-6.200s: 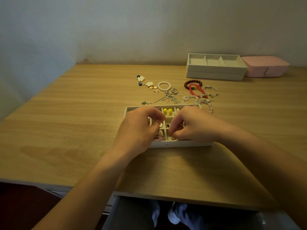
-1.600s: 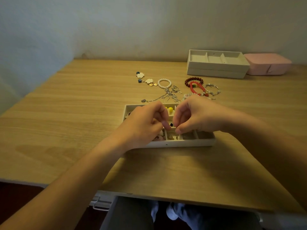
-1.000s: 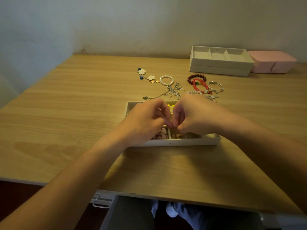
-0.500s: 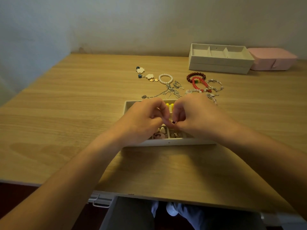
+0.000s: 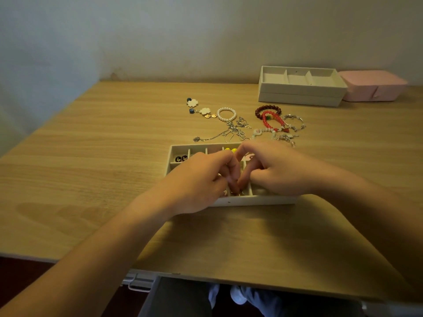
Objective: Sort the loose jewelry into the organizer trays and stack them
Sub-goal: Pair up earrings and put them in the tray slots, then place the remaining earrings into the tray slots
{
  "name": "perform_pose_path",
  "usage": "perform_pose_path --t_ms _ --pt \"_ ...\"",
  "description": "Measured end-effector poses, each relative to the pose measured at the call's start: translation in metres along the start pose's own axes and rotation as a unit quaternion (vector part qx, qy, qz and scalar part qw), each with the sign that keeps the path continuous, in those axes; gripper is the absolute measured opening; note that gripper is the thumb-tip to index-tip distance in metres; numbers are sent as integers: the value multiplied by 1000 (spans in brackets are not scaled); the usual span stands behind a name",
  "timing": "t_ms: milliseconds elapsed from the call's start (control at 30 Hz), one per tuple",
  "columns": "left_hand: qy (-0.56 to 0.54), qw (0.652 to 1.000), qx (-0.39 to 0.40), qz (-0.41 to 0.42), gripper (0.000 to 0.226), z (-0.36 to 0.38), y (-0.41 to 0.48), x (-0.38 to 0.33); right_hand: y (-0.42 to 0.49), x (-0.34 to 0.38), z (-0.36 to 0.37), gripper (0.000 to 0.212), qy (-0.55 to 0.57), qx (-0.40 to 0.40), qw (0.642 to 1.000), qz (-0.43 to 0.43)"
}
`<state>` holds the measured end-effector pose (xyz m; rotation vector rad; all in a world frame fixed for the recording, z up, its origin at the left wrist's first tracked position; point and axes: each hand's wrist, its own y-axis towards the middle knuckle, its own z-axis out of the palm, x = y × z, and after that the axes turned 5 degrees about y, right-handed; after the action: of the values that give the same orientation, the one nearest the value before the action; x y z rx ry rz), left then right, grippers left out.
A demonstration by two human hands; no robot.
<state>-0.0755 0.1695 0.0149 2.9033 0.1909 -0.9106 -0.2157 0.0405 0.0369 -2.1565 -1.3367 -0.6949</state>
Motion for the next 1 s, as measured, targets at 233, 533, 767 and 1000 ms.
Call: perform_pose_path --t_ms 233,533,767,1000 --pt "54 998 -22 15 26 -1 1 -4 1 0 1 30 -35 -15 999 -18" --pt "-39 995 -89 -20 19 -39 23 7 33 -2 -24 26 89 -127 987 -42" --pt "-37 976 -142 -164 16 -67 93 77 110 -11 -43 20 124 -171 978 -1" --pt "-31 970 -134 -202 17 -67 145 120 183 -22 -53 31 23 -94 994 50"
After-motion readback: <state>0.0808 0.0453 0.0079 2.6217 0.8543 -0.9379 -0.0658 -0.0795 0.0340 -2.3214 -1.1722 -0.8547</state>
